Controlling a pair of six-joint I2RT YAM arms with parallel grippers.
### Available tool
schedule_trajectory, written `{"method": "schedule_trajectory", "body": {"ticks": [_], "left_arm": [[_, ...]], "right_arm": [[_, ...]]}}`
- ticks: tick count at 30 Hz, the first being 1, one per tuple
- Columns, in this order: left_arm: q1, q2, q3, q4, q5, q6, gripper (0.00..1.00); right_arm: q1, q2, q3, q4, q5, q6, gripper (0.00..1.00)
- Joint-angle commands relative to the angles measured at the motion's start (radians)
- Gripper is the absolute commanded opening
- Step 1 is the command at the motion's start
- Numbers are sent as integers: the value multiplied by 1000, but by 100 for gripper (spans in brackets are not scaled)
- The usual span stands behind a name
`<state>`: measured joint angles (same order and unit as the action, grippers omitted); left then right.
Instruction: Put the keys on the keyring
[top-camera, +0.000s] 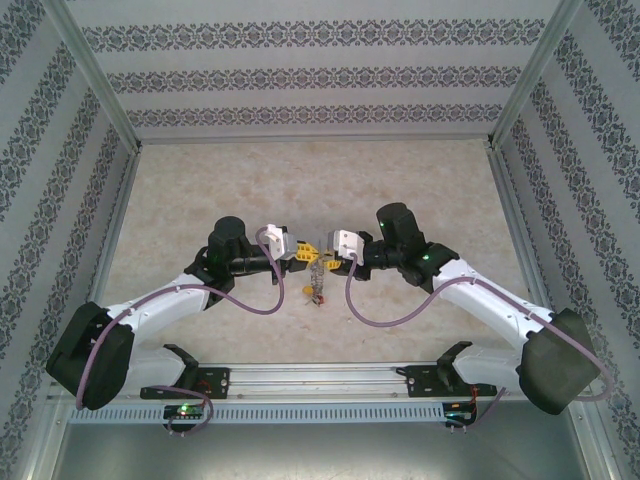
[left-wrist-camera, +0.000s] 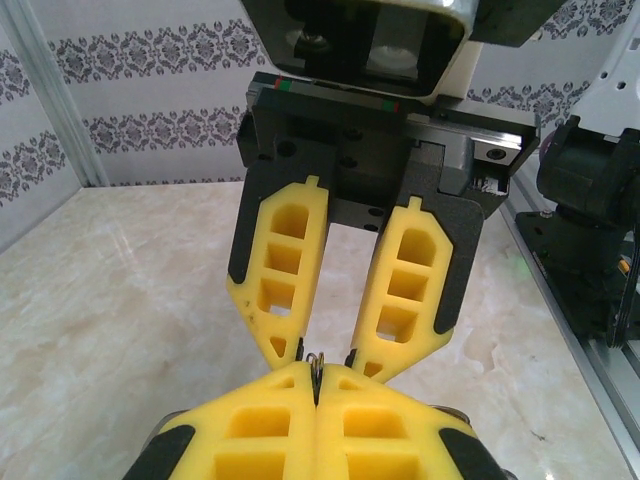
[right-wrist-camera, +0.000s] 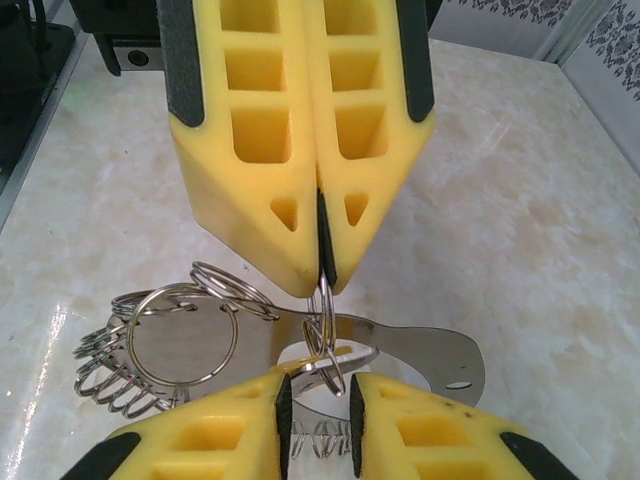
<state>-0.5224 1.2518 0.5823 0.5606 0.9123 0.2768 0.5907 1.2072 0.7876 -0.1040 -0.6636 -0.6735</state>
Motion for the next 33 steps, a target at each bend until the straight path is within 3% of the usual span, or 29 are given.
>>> {"method": "schedule_trajectory", "body": {"ticks": [1,5,20,26,33], "left_arm": [[-1,-17,37,12,36,15,0],[-2,-12,40,9,37,16,0],[-1,-17,39,11,40,16,0],[-2,-19,40,21,34,12,0],[-2,-29,36,15,28,18,0]], "right_arm": [[-6,-12,30,-7,-41,-22,25],[-11,-19,31,-17,-47,-28,26],[-12,30,62,-70,-72,-38,0],[-12,78,84,-125,-66,-38,0],[-20,96,90,-143,-81,-45,8]]}}
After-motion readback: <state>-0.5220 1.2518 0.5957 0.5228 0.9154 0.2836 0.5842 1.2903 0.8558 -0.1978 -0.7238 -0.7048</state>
